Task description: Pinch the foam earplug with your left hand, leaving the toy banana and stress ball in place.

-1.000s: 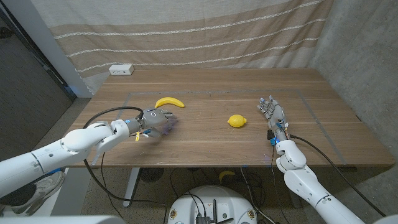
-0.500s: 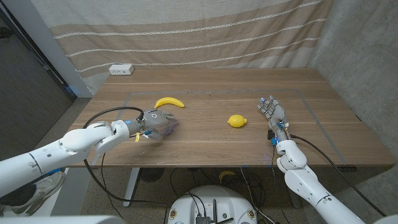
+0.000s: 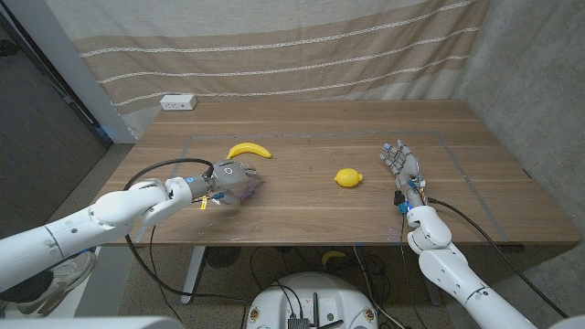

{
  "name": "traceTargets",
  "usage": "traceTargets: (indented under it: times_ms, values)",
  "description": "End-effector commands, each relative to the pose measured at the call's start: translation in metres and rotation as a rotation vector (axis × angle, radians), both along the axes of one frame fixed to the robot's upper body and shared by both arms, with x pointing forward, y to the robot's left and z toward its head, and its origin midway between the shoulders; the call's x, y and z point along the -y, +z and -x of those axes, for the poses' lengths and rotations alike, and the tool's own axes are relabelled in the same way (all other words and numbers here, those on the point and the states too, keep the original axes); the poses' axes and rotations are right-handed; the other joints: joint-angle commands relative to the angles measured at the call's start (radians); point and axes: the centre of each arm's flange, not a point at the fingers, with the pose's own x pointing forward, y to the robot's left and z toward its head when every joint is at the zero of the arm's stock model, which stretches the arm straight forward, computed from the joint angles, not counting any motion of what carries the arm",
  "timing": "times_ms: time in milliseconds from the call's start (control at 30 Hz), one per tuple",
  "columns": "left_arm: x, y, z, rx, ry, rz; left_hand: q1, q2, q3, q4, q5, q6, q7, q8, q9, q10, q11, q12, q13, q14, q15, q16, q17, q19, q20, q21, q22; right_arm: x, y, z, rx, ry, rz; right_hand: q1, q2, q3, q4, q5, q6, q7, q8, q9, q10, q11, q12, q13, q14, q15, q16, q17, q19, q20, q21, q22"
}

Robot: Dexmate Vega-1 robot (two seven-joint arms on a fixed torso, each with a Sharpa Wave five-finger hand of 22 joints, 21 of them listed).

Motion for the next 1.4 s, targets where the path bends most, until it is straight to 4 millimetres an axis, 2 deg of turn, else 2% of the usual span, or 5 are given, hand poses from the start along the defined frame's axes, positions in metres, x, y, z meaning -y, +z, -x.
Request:
traceTargets:
  times_ms: [33,300,967,1133,1400]
  values:
    - [-0.007,-0.010,-0.009,-0.005,0.049,-0.019,0.014,0.008,-0.003,0.003,0.001,0.006,0.006,0.000,0.001,0.005,0.002,0.001,0.000,0.005,-0.126,0.003,0.004,0.005,0.002,-0.002,0.003,-0.001,0.000,0.001,-0.005,-0.009,0.003,-0.005,-0.006,0.005,0.000,0.000,0.009,-0.003,0.000,0.004,0.009,0.003,0.001,0.001,0.011,0.004,-0.005,0.001,0.010,-0.002,-0.001,0.006]
    - [-0.006,-0.014,-0.011,-0.045,0.031,-0.006,0.018,0.014,-0.006,0.004,0.003,0.029,0.005,0.004,0.003,0.015,0.001,0.002,0.000,0.008,-0.126,0.002,0.004,0.007,0.001,-0.001,0.003,-0.001,0.002,0.004,0.002,-0.019,0.011,-0.005,-0.007,0.005,0.000,0.000,0.013,0.001,0.001,0.004,0.012,0.004,0.002,0.001,0.012,0.004,-0.006,0.001,0.011,-0.001,-0.002,0.006]
    - [0.004,-0.006,-0.004,-0.078,-0.002,0.004,-0.002,-0.010,-0.037,0.008,-0.004,-0.002,0.002,-0.030,0.001,0.001,0.004,-0.008,0.000,0.004,-0.125,-0.003,0.004,0.004,0.000,-0.004,0.003,0.000,0.003,0.004,0.014,-0.026,0.003,-0.007,-0.007,0.005,0.000,0.000,0.015,-0.002,0.000,0.004,0.014,0.007,0.001,0.002,0.014,0.003,-0.006,0.001,0.011,-0.001,-0.008,0.006]
    - [0.002,-0.009,-0.005,-0.057,-0.005,0.007,0.025,0.013,-0.028,0.002,0.004,0.057,0.020,-0.018,0.002,0.026,0.001,-0.001,0.000,0.019,-0.126,0.002,0.004,0.010,0.004,-0.002,0.004,0.000,0.003,0.002,0.012,-0.022,0.004,-0.007,-0.007,0.006,0.000,0.000,0.017,-0.002,0.001,0.004,0.016,0.007,0.002,0.002,0.015,0.003,-0.006,0.001,0.012,-0.001,-0.008,0.006]
    - [0.001,-0.012,-0.007,-0.064,-0.014,0.031,0.050,0.031,-0.026,0.000,0.007,0.124,0.017,-0.007,0.004,0.057,-0.004,0.004,0.000,0.034,-0.136,0.004,0.002,0.024,-0.003,0.003,0.003,0.000,0.004,0.002,0.008,-0.022,0.008,-0.008,-0.007,0.006,0.000,0.000,0.017,0.000,0.000,0.004,0.015,0.006,0.001,0.002,0.015,0.004,-0.007,0.001,0.013,-0.001,-0.010,0.006]
